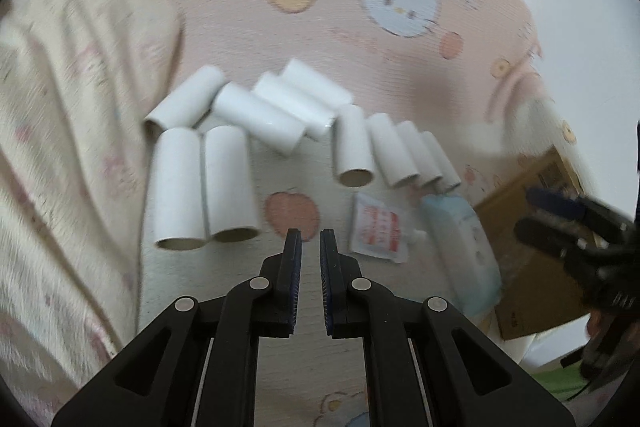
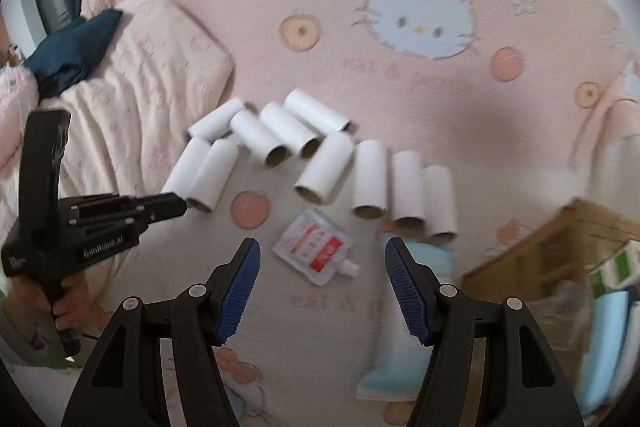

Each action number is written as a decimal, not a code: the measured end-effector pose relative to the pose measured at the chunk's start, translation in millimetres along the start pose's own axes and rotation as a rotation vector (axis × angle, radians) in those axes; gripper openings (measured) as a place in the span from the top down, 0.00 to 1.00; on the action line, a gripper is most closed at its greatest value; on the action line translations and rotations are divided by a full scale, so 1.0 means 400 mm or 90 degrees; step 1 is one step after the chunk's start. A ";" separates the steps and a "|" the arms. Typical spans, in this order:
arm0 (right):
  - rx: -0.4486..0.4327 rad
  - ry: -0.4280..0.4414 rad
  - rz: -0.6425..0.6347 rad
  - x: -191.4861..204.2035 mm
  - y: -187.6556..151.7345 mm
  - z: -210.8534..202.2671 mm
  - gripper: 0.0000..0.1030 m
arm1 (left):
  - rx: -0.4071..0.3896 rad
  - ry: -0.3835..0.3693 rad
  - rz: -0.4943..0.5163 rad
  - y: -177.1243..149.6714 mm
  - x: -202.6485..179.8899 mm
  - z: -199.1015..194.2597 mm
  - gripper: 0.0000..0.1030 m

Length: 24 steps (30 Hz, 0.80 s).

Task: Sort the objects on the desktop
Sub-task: 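Position the open left gripper around an upright white tube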

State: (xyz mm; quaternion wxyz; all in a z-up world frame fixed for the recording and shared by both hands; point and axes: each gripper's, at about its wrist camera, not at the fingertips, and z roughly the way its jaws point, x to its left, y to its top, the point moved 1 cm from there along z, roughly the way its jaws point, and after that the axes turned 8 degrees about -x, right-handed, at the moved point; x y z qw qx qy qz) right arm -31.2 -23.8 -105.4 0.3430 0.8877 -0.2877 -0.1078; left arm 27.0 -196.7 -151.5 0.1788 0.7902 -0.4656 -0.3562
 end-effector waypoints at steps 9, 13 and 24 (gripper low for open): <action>-0.009 0.094 0.033 0.066 -0.019 0.129 0.39 | 0.033 0.000 -0.122 0.027 0.108 0.040 0.56; 0.021 0.120 0.073 0.054 -0.039 0.203 0.39 | 0.053 0.031 -0.111 0.050 0.114 0.065 0.52; 0.033 0.130 0.053 0.096 -0.050 0.307 0.39 | 0.129 0.086 -0.108 0.107 0.113 0.180 0.52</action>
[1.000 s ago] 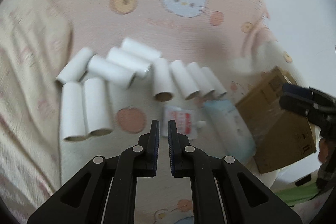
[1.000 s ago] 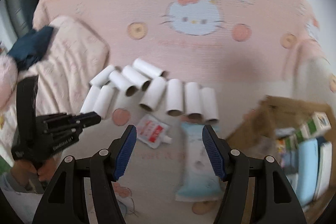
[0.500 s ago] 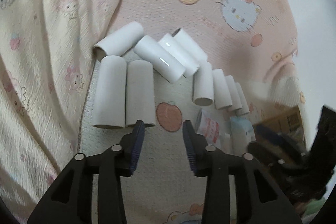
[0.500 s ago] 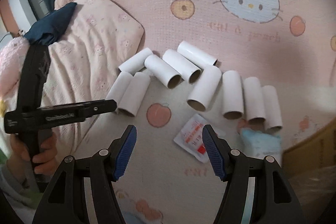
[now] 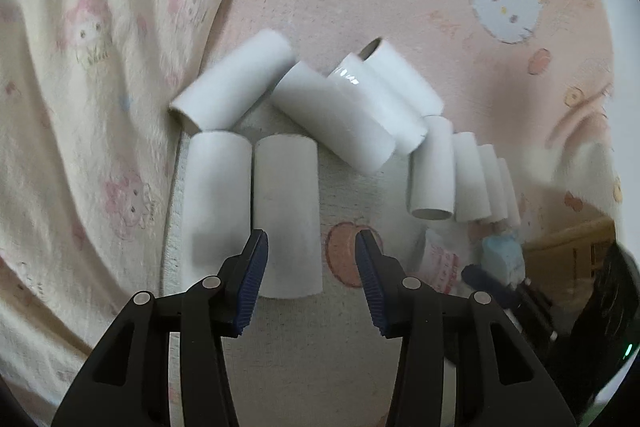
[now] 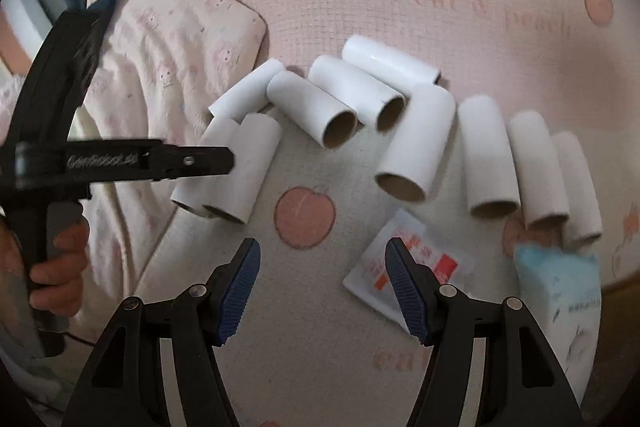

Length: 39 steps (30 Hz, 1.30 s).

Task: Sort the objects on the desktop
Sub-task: 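Position the open left gripper around an upright white tube, then close the left gripper on the white tube and lift it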

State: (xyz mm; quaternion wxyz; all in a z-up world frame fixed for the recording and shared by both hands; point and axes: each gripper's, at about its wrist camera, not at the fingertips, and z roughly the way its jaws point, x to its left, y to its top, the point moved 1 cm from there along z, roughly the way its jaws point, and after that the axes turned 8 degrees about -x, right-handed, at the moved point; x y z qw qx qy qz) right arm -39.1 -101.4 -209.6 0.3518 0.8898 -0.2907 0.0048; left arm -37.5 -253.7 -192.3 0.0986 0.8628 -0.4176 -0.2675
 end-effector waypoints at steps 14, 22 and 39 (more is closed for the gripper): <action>0.025 0.071 0.100 -0.027 -0.036 0.061 0.39 | 0.034 0.009 -0.022 -0.027 -0.012 0.043 0.65; 0.039 0.058 0.096 -0.017 -0.074 0.086 0.39 | 0.034 -0.050 0.021 -0.099 -0.075 0.046 0.65; 0.062 0.059 0.109 -0.019 -0.102 0.100 0.50 | 0.103 -0.211 -0.066 -0.153 -0.093 0.080 0.68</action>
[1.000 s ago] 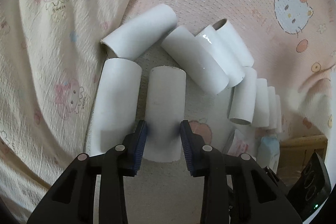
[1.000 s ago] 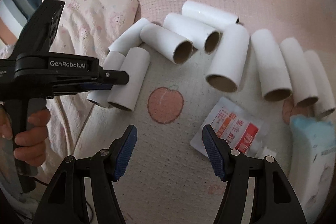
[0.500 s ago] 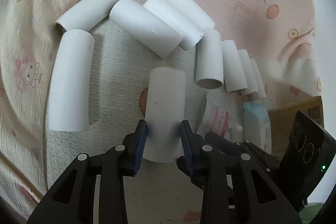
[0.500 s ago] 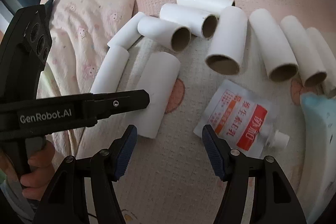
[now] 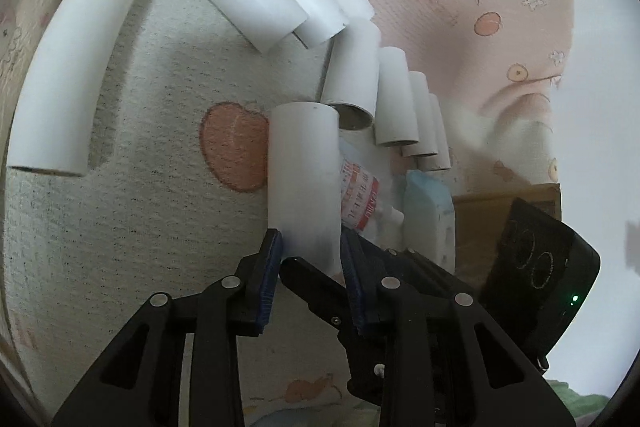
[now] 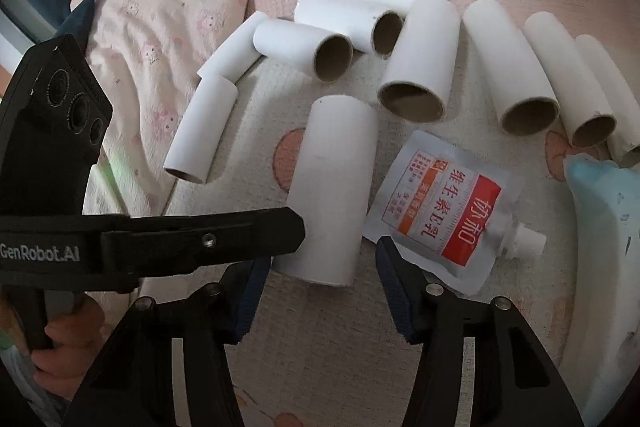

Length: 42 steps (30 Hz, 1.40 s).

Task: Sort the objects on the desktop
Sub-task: 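Close the left gripper on the white tube and lift it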

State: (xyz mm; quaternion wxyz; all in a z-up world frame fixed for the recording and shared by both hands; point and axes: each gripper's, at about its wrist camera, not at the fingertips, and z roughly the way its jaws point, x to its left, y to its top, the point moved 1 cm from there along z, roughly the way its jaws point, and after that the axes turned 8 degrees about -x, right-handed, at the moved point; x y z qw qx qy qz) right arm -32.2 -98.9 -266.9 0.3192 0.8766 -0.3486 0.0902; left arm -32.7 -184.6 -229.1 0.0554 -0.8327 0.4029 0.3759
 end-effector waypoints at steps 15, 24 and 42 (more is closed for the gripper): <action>-0.003 -0.007 -0.033 0.003 -0.010 0.008 0.59 | -0.031 -0.014 -0.065 0.108 0.051 0.049 0.53; -0.007 0.003 -0.008 -0.021 0.002 -0.002 0.58 | -0.021 -0.043 -0.040 0.081 0.031 0.057 0.58; -0.036 -0.029 -0.028 -0.044 -0.033 -0.020 0.59 | -0.065 -0.019 0.169 0.016 -0.133 0.000 0.58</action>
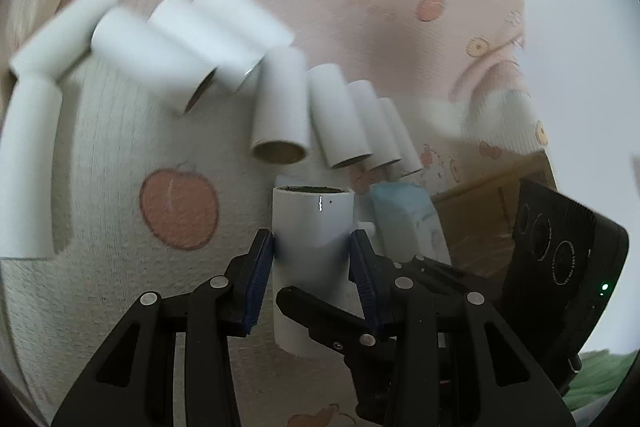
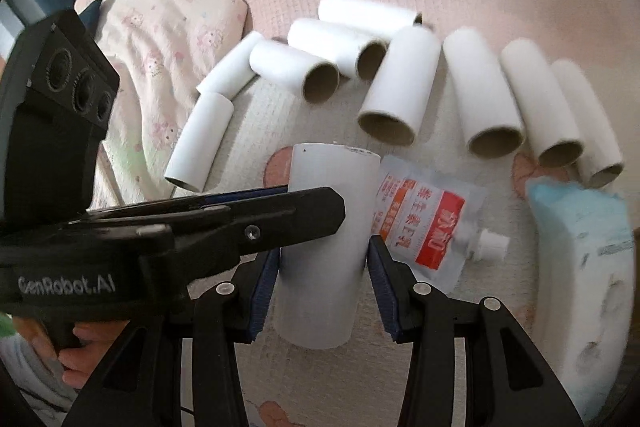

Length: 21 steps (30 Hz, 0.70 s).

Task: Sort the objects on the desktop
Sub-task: 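Close the left gripper on the white tube and lift it, then carry the tube with the left gripper over the cardboard box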

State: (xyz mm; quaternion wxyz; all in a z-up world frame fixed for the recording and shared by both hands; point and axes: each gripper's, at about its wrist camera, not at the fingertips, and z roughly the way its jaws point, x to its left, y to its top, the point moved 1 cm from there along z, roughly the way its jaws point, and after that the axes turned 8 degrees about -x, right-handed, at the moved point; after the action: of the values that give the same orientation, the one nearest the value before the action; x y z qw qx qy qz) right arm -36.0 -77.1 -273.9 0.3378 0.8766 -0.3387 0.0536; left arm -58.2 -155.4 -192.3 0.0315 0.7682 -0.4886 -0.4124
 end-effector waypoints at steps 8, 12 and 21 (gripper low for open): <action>-0.072 -0.018 -0.016 -0.013 0.005 -0.093 0.59 | -0.054 0.013 0.129 0.012 -0.136 -0.063 0.58; -0.110 -0.036 -0.029 -0.016 -0.014 -0.164 0.59 | -0.069 -0.002 0.164 0.012 -0.199 -0.081 0.58; -0.179 -0.086 -0.032 -0.015 -0.021 -0.319 0.59 | -0.096 -0.055 0.219 -0.002 -0.356 -0.120 0.58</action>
State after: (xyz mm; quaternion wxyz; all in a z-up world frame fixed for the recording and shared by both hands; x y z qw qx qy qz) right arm -18.1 11.2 -182.7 0.4348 0.8305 -0.3426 -0.0618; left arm -51.7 -61.5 -75.1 0.1377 0.6502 -0.5815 -0.4691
